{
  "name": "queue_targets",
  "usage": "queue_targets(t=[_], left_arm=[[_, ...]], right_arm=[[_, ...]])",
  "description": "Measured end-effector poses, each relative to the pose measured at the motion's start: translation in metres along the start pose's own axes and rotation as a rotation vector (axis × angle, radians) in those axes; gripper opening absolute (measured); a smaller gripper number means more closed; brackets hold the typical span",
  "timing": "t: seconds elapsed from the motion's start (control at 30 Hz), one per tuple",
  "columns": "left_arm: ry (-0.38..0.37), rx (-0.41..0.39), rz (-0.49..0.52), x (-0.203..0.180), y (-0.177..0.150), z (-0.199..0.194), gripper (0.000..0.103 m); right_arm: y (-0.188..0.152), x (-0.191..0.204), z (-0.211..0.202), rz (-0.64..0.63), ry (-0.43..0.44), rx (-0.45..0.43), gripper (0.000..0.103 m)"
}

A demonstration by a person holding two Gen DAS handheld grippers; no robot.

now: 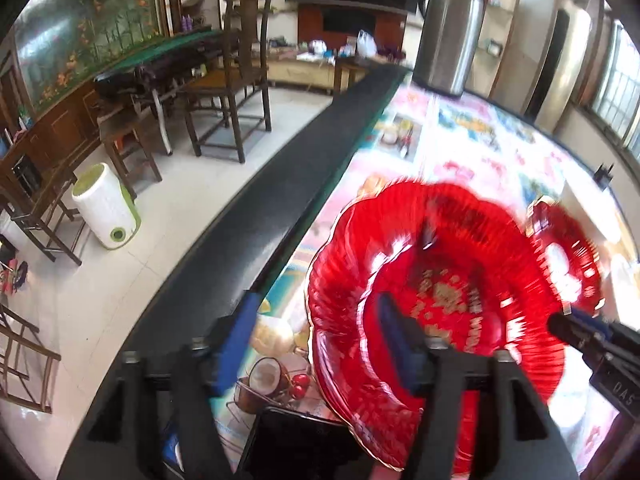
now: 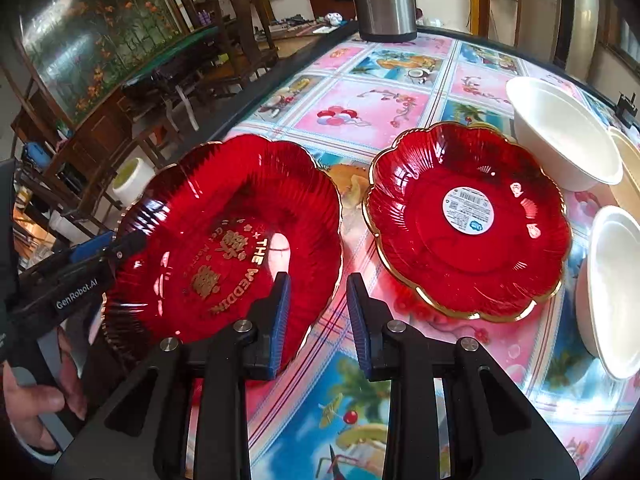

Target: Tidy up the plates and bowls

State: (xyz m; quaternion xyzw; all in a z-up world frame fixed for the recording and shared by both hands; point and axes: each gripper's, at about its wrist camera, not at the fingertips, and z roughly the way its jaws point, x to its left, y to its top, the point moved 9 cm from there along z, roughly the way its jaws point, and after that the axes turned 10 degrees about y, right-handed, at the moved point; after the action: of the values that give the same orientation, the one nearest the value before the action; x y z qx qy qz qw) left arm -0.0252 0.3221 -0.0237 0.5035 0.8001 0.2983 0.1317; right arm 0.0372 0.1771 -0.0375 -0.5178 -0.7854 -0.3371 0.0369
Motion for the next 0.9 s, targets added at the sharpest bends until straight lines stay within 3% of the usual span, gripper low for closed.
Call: queue_targets(t=[0.1,0.2,0.23,0.57,0.9], left_arm=[[-0.008,-0.058,-0.003,-0.006,0.007,-0.024,0.072],[-0.058,-0.092,0.015,-0.023,0.009,-0.046,0.080],[-0.078,-0.093,0.025,-0.031,0.009,-0.051,0.080],[-0.200,-0.087,0.142,-0.111,0.005,-0.080,0.080],[-0.208,-0.091,0.247,-0.173,0.012,-0.080,0.080]], right_arm=[[-0.005,-0.003,-0.020,0.038,0.028,-0.030,0.033],[-0.013,-0.010,-0.044,0.067,0.039,-0.064,0.058],[-0.015,-0.014,-0.052,0.075,0.038,-0.077,0.061],[-0.048,-0.062,-0.100,0.209,-0.016,-0.099,0.061],[-0.061,-0.089,-0.097,0.306,0.019,-0.102,0.061]])
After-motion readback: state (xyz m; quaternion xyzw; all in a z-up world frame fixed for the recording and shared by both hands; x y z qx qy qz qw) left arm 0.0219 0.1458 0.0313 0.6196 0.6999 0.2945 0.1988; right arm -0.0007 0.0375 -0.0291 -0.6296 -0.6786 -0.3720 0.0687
